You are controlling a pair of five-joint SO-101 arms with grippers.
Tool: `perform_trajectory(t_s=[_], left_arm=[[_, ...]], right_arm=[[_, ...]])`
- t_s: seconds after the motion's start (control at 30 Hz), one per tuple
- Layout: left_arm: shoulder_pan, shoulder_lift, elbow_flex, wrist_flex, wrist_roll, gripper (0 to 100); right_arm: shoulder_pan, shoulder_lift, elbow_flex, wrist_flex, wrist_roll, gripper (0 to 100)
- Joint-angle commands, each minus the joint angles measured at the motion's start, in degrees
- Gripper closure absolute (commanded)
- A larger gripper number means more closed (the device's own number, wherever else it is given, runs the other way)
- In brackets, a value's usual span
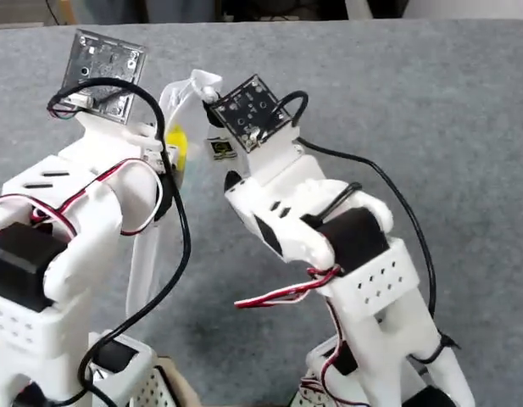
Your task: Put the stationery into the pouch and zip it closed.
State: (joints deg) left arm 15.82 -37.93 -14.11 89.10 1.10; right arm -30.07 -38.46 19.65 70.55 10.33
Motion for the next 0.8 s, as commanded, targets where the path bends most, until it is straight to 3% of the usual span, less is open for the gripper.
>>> perform_trajectory(t_s=[0.0, 0.17, 0.37, 0.53, 0.77], left_arm=[[-0.1, -0.6, -1.7, -1.8, 1.1, 97], [-0.1, -0.6, -4.4, -1.8, 2.9, 97], [-0.1, -0.6, -4.3, -1.7, 2.9, 97], [-0.1, -0.6, -4.4, -0.8, 2.9, 97], [-0.1, -0.6, -4.0, 2.5, 2.6, 97]], right_arm=[[-0.5, -1.2, 2.0, -6.0, -0.4, 83.9], [-0.5, -1.0, 6.7, -13.1, -0.3, 84.8], [1.6, -1.0, 10.2, -18.4, 0.0, 98.4], [7.9, -1.1, 11.3, -21.0, 0.4, 98.6], [14.4, -1.5, 10.1, -21.5, 7.1, 98.6]])
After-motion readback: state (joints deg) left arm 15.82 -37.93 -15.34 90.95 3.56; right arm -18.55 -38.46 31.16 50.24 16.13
